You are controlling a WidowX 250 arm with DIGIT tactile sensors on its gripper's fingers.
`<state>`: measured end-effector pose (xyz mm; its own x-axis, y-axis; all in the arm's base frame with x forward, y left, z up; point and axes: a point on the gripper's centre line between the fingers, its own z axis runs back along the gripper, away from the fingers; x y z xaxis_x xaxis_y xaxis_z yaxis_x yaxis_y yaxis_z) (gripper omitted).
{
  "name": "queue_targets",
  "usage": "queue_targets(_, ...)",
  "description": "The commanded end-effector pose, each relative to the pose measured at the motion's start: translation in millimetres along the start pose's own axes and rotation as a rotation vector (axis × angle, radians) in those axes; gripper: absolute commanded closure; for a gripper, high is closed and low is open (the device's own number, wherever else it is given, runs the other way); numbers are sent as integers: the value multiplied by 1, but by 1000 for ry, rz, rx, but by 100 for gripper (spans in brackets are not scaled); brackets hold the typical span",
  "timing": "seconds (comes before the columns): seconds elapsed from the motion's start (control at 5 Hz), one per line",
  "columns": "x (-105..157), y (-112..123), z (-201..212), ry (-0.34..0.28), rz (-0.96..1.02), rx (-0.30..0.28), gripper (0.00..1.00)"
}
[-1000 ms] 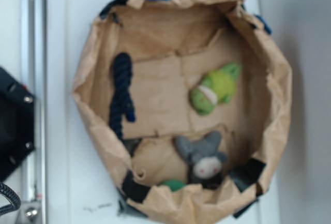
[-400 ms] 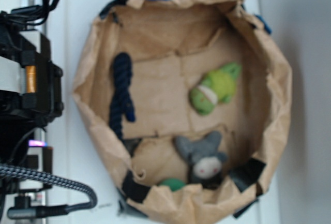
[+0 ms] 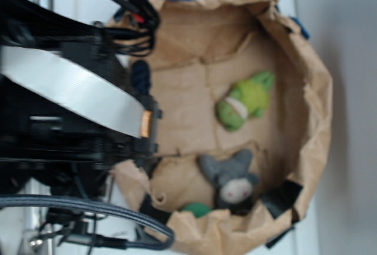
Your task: Grab the gray animal.
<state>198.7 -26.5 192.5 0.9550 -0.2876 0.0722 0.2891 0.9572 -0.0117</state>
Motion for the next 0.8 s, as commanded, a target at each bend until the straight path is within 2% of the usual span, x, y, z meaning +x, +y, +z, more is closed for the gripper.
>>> queue_targets(0.0, 40, 2, 2, -120, -231, -13, 0)
queue_targets(0.2, 46, 1, 24, -214, -282, -100, 0)
queue_targets(0.6, 46, 1, 24, -214, -282, -100, 0)
